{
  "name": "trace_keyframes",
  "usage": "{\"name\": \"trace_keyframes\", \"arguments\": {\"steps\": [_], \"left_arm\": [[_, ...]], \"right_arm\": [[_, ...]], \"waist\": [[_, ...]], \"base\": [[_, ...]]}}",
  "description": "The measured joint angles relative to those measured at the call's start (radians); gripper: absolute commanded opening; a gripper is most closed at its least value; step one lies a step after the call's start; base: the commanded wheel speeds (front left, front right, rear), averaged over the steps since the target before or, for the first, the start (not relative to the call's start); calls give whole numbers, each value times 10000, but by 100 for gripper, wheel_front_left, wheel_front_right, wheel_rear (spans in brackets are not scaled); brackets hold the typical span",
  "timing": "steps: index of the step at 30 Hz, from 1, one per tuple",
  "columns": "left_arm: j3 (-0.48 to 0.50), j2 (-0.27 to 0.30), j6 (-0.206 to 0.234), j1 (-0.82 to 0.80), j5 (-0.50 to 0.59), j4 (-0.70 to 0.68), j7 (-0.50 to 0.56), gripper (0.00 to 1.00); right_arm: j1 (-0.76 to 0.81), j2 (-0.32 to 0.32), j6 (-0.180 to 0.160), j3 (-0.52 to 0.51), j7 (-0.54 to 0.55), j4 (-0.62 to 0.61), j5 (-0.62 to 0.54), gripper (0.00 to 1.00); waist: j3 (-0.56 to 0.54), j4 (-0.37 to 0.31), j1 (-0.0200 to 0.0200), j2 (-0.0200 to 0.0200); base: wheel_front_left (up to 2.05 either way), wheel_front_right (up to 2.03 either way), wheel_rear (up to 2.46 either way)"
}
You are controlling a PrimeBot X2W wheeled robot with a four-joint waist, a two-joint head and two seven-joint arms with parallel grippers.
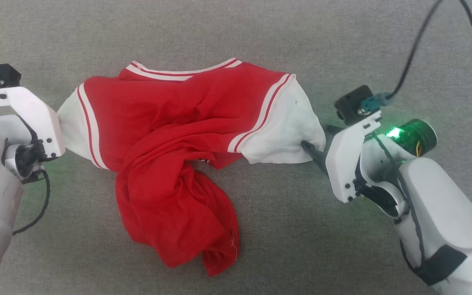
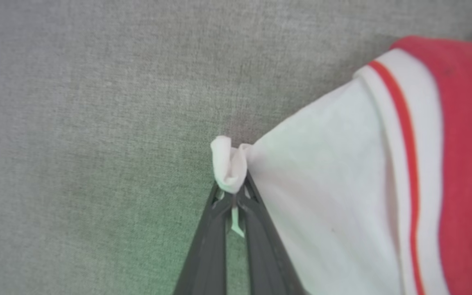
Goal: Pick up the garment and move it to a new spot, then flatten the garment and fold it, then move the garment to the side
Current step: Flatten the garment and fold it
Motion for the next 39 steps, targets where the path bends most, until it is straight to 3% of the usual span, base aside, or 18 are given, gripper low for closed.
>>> {"name": "trace_keyframes", "arguments": {"steps": [1,11,25,39], "left_arm": [[17,-42,12,-14,-27,38,-29,0],[52,-90,104,-278,-98,105,-146,0],[-349,485,-198,-1492,320,-918,188,0],[-163,692,-176,-2779,228,-1900,483,0]], "right_arm": [[-94,33,0,48,-2,98,79,0],[-770,-176,4,13,-587,750,558,0],[-2402,-723,4,-788,-1300,746,1014,0],[-4274,-874,4,-1035,-1931,1292,1168,0]], "waist": [[-5,12,0,0],[-512,-37,0,0],[-2337,-390,0,0],[-3793,-891,0,0]], "base": [[0,0,0],[0,0,0],[0,0,0],[0,0,0]]}}
